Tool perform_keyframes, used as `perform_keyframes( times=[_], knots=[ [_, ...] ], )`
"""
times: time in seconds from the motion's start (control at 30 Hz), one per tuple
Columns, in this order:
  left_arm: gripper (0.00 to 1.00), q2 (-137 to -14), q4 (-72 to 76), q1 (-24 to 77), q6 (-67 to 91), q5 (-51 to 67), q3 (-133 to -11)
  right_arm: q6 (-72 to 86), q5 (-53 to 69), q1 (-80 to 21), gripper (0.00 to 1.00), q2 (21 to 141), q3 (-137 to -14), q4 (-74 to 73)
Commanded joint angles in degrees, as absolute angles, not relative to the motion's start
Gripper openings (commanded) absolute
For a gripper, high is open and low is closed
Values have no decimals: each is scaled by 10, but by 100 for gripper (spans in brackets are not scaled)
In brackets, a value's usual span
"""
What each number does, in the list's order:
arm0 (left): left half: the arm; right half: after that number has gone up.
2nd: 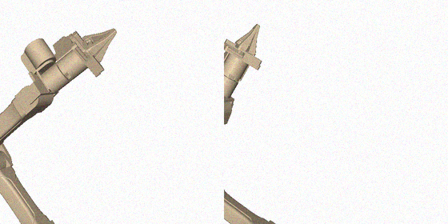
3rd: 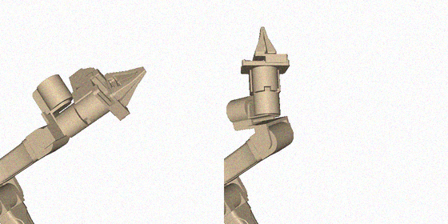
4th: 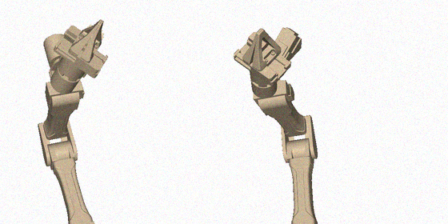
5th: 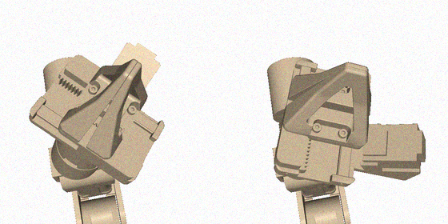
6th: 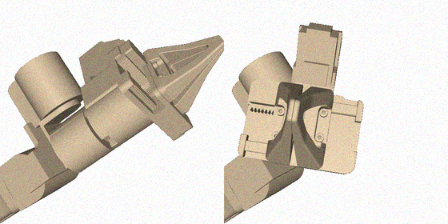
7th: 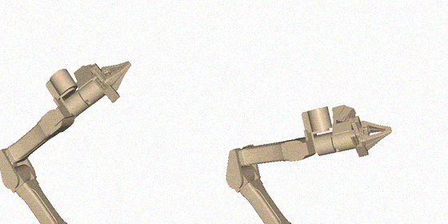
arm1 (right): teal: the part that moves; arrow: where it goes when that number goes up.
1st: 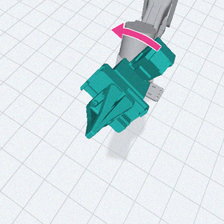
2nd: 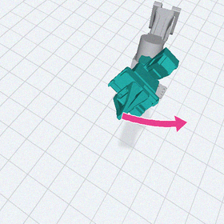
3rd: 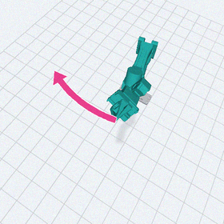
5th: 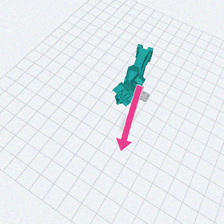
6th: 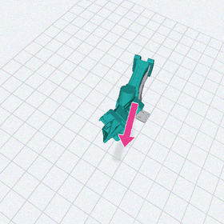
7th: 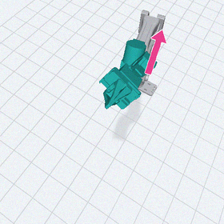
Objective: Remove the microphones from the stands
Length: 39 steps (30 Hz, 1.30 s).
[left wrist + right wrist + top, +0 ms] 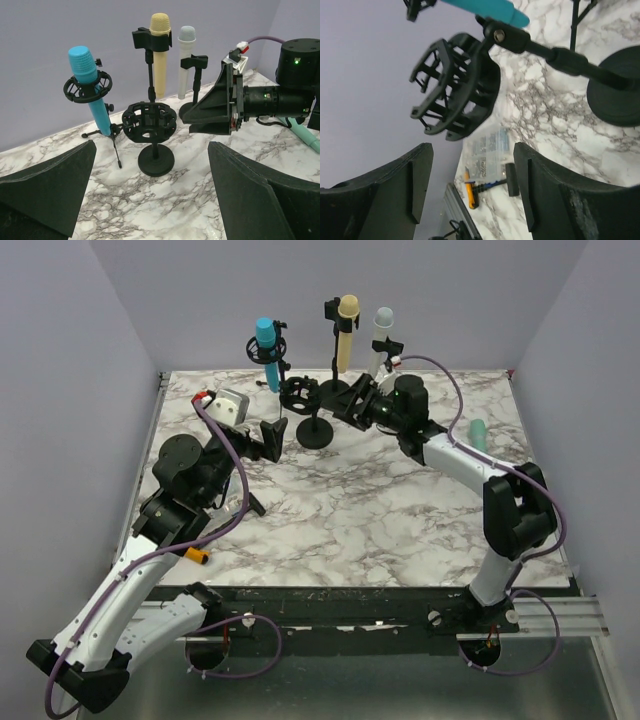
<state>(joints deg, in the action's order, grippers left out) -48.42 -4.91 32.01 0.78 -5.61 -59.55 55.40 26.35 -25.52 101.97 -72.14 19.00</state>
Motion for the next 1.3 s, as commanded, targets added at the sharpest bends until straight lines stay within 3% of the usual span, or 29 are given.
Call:
perform_keyframes(
  times=[0.0,0.07,0.13,0.37,0.67,0.97,1.27],
  knots=[
    [99,-474,-46,324,4,-65,-598,577,223,-249,75,1030,-757,235],
    [98,-473,-44,324,3,-66,-596,572,239,-249,77,1059,-799,228],
    [98,-474,-44,324,3,-72,-596,572,255,-249,100,1089,-835,226],
    [99,-470,-45,324,3,-73,-597,541,263,-249,100,1179,-946,191],
    [98,-476,-41,324,3,-75,-594,533,244,-249,78,1239,-976,203],
    [99,-484,-46,324,3,-71,-598,535,266,-247,72,1284,-968,227],
    [98,-487,-45,324,-11,-73,-598,533,261,-234,57,1313,-927,224]
  ],
)
